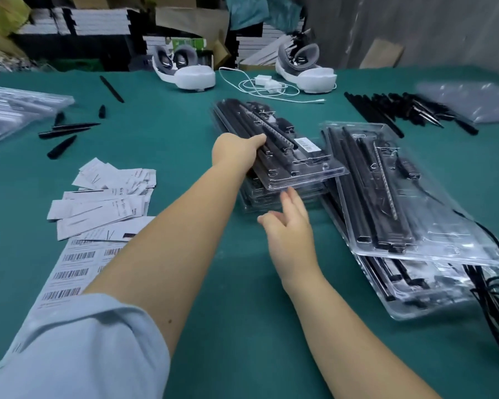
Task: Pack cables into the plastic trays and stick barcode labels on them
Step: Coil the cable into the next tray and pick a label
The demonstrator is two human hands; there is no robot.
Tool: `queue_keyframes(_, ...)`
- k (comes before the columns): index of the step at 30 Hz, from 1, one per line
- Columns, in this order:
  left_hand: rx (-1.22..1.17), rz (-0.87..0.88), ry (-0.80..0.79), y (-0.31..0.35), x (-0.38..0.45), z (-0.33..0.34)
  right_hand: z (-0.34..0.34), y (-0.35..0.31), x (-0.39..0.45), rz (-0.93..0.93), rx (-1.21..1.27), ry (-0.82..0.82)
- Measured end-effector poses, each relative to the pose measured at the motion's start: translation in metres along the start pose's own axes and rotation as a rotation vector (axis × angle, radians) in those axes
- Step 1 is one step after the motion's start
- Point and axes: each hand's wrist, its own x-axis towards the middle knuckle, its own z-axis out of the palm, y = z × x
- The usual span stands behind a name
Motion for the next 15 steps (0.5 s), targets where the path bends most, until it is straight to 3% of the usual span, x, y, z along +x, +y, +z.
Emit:
queue_keyframes(11,0.113,0.000,0.066,-0.007,-0.005,-0.010,-0.001,0.003,0.003,-0.005,-0.094,0.022)
queue_keyframes(15,0.221,0.328,0.167,0.007,-0.039,-0.015,-0.004,0.004,0.003,-0.039,-0.068,0.024)
